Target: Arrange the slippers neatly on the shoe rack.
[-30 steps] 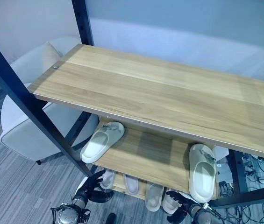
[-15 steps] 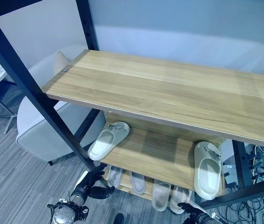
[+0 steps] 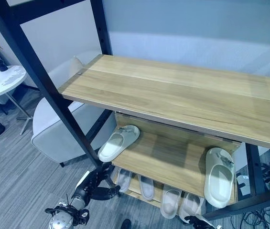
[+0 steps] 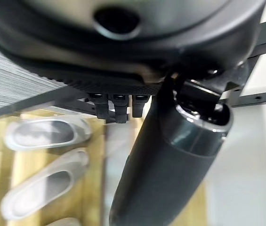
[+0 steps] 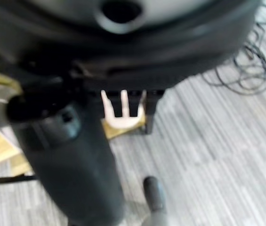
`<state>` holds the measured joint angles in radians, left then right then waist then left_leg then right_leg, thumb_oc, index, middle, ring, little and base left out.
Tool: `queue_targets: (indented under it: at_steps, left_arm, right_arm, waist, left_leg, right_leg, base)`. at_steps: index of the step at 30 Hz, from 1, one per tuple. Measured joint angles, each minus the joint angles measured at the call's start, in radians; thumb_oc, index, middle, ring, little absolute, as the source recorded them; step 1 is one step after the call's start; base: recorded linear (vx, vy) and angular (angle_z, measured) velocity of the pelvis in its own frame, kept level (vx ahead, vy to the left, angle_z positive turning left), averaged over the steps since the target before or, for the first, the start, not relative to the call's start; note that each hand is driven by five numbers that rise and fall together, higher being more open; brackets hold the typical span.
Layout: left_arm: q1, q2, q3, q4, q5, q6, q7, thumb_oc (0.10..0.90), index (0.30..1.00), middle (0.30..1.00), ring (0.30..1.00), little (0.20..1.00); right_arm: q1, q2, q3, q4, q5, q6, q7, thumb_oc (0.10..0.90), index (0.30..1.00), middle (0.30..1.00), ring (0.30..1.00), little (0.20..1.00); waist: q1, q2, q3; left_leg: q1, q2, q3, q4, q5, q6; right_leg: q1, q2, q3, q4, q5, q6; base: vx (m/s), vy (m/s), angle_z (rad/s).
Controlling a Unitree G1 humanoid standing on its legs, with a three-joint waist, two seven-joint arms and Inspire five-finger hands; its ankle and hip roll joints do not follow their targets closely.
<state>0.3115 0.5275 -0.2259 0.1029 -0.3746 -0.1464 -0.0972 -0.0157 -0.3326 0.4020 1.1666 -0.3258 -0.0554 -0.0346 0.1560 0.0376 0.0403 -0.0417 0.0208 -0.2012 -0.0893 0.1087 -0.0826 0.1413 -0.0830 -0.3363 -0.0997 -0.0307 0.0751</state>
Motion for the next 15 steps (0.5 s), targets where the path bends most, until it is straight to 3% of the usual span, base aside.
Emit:
queue_targets:
  at_steps: [6,15]
  left_arm:
    - [0.004,0.001,0.034,-0.087,-0.037,0.002,-0.006,0.8,0.9,0.9,0.9,0.9]
    - [-0.008,-0.006,0.086,-0.161,-0.056,0.001,0.003,0.8,0.9,0.9,0.9,0.9]
  right_arm:
    - [0.026,0.0,-0.049,0.046,0.018,0.004,0.002,0.8,0.9,0.9,0.9,0.9]
    - [0.054,0.0,-0.066,0.046,0.036,0.011,0.01,0.8,0.9,0.9,0.9,0.9]
  waist:
    - [0.0,0.008,-0.002]
    - [0.003,-0.005,-0.002]
  left_leg:
    - [0.004,0.0,-0.009,0.0,0.001,-0.001]
    - [0.013,0.0,-0.014,0.0,0.001,-0.001]
  right_leg:
    - [0.009,0.001,-0.011,0.0,0.0,0.0]
    - [0.021,0.003,-0.016,0.0,0.0,0.0]
  base:
    - [0.01,0.008,0.04]
    - [0.0,0.002,0.01]
